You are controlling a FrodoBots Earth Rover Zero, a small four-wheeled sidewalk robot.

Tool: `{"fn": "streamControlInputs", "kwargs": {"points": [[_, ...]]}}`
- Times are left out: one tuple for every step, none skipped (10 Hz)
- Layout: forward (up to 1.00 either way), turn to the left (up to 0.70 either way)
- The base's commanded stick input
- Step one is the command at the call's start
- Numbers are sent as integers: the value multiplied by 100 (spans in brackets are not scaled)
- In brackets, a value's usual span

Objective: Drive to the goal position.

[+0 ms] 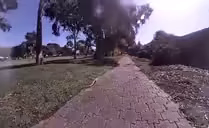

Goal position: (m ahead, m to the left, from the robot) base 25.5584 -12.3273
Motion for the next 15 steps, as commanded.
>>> {"fn": "streamControlInputs", "kwargs": {"points": [[70,2],[70,2],[70,2],[70,2],[70,2],[70,2],[70,2],[70,-2],[70,-13],[70,-24],[70,-34],[70,-34],[70,-34],[70,-34],[70,-34]]}}
